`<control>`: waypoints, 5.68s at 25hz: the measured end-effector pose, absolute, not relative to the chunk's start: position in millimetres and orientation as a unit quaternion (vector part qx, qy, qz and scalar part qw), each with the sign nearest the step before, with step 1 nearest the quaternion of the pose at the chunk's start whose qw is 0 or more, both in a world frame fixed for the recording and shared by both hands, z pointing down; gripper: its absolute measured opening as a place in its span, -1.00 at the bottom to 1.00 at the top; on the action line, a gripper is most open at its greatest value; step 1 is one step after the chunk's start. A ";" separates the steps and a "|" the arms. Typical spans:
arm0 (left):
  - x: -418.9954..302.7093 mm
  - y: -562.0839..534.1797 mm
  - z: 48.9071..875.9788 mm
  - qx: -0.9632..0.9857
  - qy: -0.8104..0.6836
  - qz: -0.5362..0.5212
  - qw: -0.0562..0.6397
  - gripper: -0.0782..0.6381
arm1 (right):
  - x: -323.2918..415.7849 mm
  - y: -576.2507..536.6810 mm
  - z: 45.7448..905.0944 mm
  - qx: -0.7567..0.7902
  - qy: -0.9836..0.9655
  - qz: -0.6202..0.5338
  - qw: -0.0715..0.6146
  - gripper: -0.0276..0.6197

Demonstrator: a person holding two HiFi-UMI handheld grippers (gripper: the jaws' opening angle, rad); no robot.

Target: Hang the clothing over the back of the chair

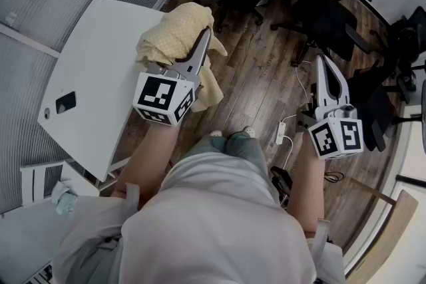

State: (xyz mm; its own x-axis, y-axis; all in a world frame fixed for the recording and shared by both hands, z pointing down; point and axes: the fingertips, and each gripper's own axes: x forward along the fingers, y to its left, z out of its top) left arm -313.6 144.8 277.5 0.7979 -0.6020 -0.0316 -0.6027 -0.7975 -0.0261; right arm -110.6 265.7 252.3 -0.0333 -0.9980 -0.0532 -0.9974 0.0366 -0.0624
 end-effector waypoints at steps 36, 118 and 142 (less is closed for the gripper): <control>-241.2 95.9 279.2 -0.945 0.327 0.004 0.005 -0.56 | -34.1 179.6 237.5 -0.649 0.754 -0.034 0.096 -0.85; -74.2 -143.6 276.4 -0.939 0.343 0.001 -0.010 -0.56 | 120.2 -92.5 242.0 -0.596 0.795 -0.053 0.104 -0.85; -55.5 -205.1 285.6 -0.961 0.275 0.010 -0.024 -0.56 | 130.0 -132.6 239.2 -0.646 0.754 -0.043 0.109 -0.85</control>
